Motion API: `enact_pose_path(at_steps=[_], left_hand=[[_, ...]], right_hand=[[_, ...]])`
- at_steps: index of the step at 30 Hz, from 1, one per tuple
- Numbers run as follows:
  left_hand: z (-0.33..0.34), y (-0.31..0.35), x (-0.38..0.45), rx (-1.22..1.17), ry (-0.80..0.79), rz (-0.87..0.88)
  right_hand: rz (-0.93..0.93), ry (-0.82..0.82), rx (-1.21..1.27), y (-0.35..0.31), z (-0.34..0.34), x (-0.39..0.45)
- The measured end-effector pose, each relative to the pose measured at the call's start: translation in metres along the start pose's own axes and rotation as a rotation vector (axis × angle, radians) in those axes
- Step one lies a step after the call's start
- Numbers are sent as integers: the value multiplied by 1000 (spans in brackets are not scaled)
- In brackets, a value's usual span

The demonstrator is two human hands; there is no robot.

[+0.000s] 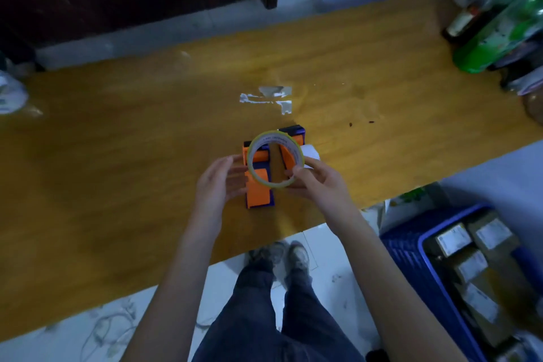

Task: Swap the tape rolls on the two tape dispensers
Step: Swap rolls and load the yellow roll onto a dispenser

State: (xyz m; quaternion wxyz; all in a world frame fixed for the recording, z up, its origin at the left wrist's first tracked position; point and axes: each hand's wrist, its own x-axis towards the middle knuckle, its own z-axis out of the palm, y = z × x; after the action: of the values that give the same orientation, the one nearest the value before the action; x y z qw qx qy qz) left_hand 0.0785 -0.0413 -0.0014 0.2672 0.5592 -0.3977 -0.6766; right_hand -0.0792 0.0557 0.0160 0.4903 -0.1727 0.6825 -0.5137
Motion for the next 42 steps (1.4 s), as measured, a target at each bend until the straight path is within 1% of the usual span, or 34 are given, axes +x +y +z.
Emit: enact_pose_path(at_steps=[2, 3, 7, 9, 11, 13, 15, 18, 20, 22, 24, 26, 29, 31, 33, 36, 39, 42], left_hand=[[3, -13, -2, 174, 135, 49], [6, -20, -4, 277, 159, 56], [25, -40, -15, 571, 122, -9], [37, -44, -19, 731, 182, 64], [47, -46, -22, 865, 277, 142], [54, -44, -22, 900, 343, 121], [55, -42, -21, 880, 356, 90], [50, -45, -24, 750, 352, 141], [48, -49, -26, 514, 333, 134], [46, -48, -28, 162, 316, 20], [43, -46, -31, -99, 294, -110], [38, -46, -33, -244, 273, -185], [28, -51, -37, -424, 211, -179], [23, -51, -37, -524, 144, -144], [21, -49, -36, -576, 105, -107], [20, -50, -37, -586, 90, -64], [19, -52, -37, -585, 5, -30], [20, -51, -37, -630, -32, -28]], right_hand=[[0, 4, 10, 2, -2, 1], [1, 0, 18, 3, -4, 2], [-2, -33, 40, 3, -14, 2], [-18, -29, 59, 3, -20, 3], [-38, -43, 64, 2, -26, 3], [-49, -75, 52, 2, -30, 3], [-40, -97, 49, 2, -30, 2], [-29, -130, 66, 2, -27, -1], [-22, -168, 89, 3, -25, -4], [-10, -215, 110, 4, -20, -7], [-16, -236, 101, 4, -15, -8], [-32, -244, 92, 4, -10, -7], [-61, -257, 38, 4, -6, -5], [-77, -273, 9, 4, -5, -4], [-88, -300, -9, 2, -4, -3], [-67, -309, 1, -1, -1, -1], [-40, -334, 0, -3, 0, 1], [-34, -359, -16, -5, -1, 3]])
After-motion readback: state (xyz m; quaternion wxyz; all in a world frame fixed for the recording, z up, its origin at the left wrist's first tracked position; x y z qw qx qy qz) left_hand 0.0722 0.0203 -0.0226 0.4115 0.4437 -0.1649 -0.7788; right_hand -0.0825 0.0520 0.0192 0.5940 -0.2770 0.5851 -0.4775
